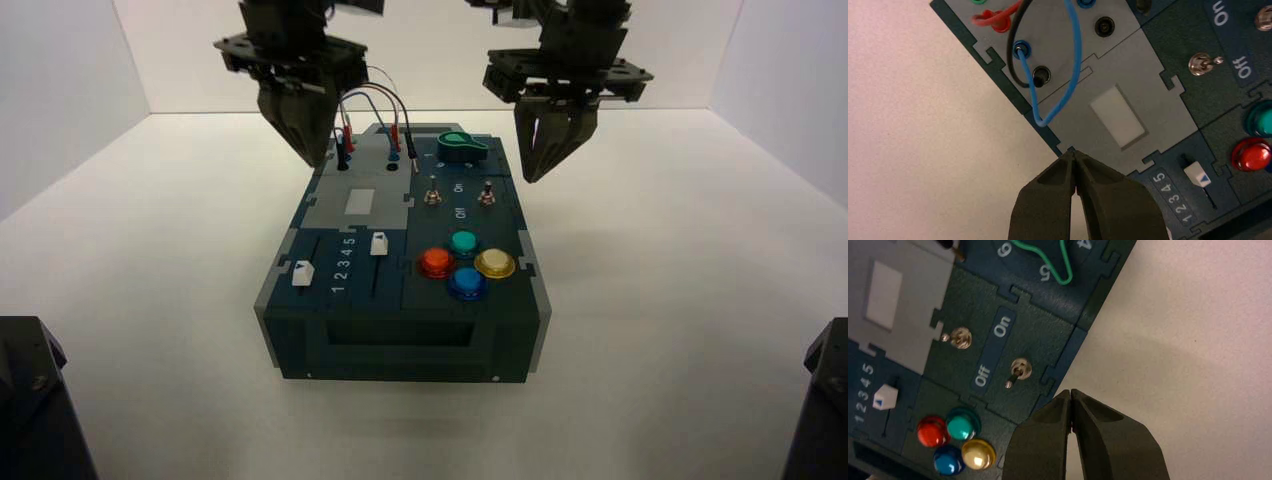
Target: Rotate the box counterclockwise.
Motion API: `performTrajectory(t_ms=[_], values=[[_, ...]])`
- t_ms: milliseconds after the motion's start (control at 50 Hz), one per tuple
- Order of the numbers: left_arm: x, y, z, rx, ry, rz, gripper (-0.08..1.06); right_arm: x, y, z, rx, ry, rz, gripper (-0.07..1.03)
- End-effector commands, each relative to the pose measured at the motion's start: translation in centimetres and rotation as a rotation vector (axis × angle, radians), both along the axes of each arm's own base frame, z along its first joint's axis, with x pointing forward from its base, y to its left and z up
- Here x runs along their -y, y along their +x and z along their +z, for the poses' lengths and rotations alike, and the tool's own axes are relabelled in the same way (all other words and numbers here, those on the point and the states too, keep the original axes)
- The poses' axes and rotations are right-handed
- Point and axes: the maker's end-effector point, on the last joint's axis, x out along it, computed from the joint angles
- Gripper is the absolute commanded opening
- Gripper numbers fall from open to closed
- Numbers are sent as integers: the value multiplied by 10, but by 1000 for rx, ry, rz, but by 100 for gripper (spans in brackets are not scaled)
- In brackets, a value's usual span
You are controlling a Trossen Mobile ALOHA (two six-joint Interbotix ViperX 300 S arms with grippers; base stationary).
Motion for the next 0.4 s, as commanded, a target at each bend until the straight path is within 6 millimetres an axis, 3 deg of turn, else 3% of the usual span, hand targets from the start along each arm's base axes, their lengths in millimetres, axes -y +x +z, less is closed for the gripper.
performTrajectory(t_ms=[20, 400], values=[[-2, -4, 20, 43, -29, 0, -3, 3, -4, 21, 60, 25, 8, -2], [-6, -9, 47, 111, -76, 16, -3, 10, -16, 56, 150, 77, 16, -2]])
